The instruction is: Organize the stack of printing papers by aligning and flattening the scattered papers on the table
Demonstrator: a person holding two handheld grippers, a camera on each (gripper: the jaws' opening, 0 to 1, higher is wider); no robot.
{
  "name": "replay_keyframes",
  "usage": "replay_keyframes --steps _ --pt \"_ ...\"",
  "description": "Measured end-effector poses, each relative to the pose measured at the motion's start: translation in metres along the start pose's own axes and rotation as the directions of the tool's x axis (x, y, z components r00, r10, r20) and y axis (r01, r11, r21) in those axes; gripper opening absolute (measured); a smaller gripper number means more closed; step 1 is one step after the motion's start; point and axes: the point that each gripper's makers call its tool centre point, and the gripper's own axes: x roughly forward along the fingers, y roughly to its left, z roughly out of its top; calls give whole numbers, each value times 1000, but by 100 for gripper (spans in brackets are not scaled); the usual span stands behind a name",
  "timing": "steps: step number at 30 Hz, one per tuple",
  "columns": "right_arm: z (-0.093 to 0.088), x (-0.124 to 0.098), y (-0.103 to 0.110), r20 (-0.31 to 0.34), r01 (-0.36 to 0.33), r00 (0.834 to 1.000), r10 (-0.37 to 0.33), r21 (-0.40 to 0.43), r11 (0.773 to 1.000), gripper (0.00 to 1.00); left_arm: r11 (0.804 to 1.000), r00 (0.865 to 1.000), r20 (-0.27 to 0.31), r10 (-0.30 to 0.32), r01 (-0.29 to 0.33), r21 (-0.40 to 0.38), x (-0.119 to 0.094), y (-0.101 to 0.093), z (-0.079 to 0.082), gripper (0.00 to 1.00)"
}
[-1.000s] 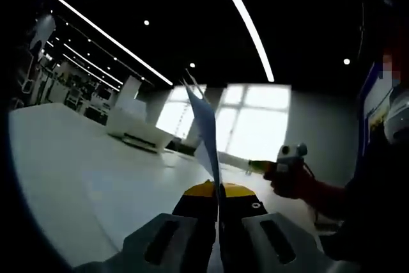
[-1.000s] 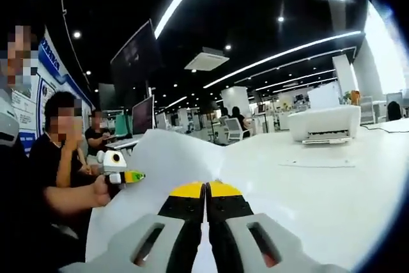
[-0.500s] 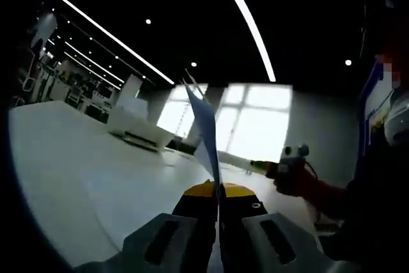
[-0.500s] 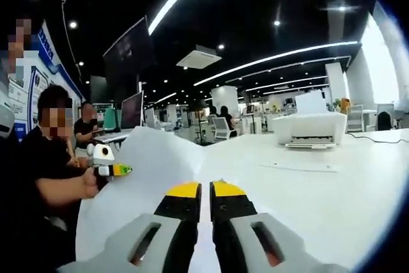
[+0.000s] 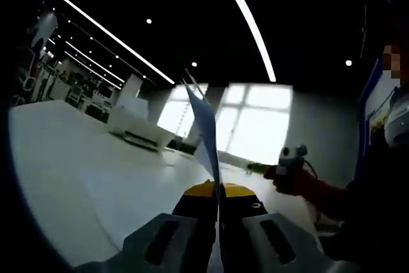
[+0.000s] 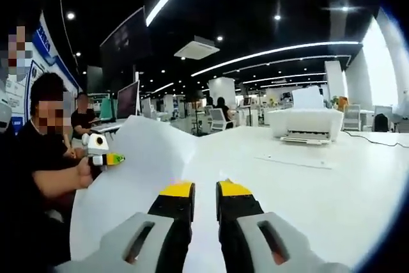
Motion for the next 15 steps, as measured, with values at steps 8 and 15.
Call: replay_keyframes --steps 8,15 --pt "-9 7 -4 -41 2 999 -2 -3 1000 14 1000 1000 -1 1 -1 0 1 -5 -1 6" --pt "-12 12 -11 -59 12 998 -13 -21 1000 18 1000 1000 -5 1 -1 1 2 -8 -2 6"
